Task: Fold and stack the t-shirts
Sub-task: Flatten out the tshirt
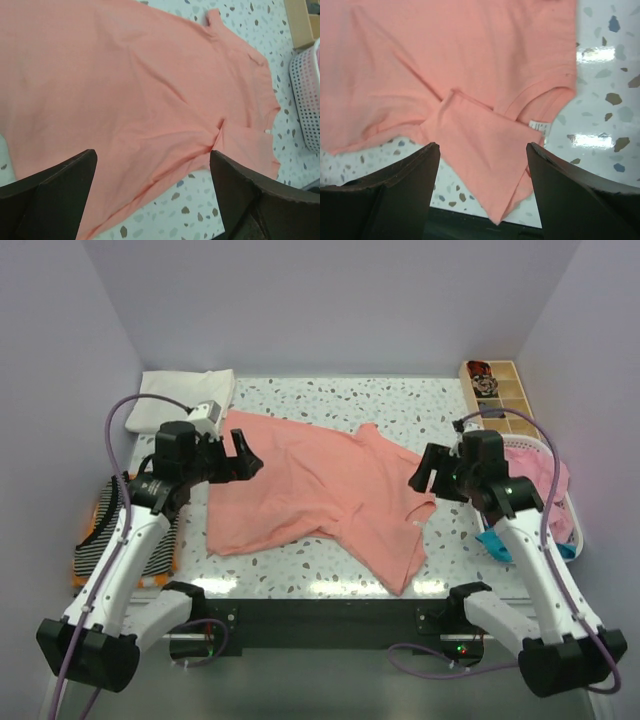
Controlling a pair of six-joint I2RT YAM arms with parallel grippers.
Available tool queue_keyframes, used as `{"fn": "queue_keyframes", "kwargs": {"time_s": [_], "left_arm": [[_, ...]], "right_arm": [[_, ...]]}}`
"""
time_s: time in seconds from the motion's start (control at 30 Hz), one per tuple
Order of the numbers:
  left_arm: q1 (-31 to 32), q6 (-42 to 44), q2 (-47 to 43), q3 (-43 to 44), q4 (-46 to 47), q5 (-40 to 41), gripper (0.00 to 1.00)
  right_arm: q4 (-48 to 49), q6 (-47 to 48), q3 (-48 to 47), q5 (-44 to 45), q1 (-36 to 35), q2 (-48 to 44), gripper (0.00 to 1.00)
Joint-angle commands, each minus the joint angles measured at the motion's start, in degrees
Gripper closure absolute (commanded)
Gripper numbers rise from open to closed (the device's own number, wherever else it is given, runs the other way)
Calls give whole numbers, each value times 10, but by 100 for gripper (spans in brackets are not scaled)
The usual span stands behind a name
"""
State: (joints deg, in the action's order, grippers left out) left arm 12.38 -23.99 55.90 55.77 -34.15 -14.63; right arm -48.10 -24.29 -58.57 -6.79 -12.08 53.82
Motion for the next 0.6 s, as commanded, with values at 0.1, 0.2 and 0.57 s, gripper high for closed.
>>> {"fn": "queue_keyframes", "kwargs": {"time_s": [0.1, 0.2, 0.57], "left_arm": [[-2, 10, 202, 54, 228, 66, 0], [-2, 32, 297, 103, 275, 63, 0], [-36, 30, 522, 255, 284, 86, 0]], "right_arm": [[180, -27, -51, 127, 2, 287, 29], [213, -9, -104, 141, 4, 393, 29], [211, 7, -189, 240, 14, 498, 26]]}}
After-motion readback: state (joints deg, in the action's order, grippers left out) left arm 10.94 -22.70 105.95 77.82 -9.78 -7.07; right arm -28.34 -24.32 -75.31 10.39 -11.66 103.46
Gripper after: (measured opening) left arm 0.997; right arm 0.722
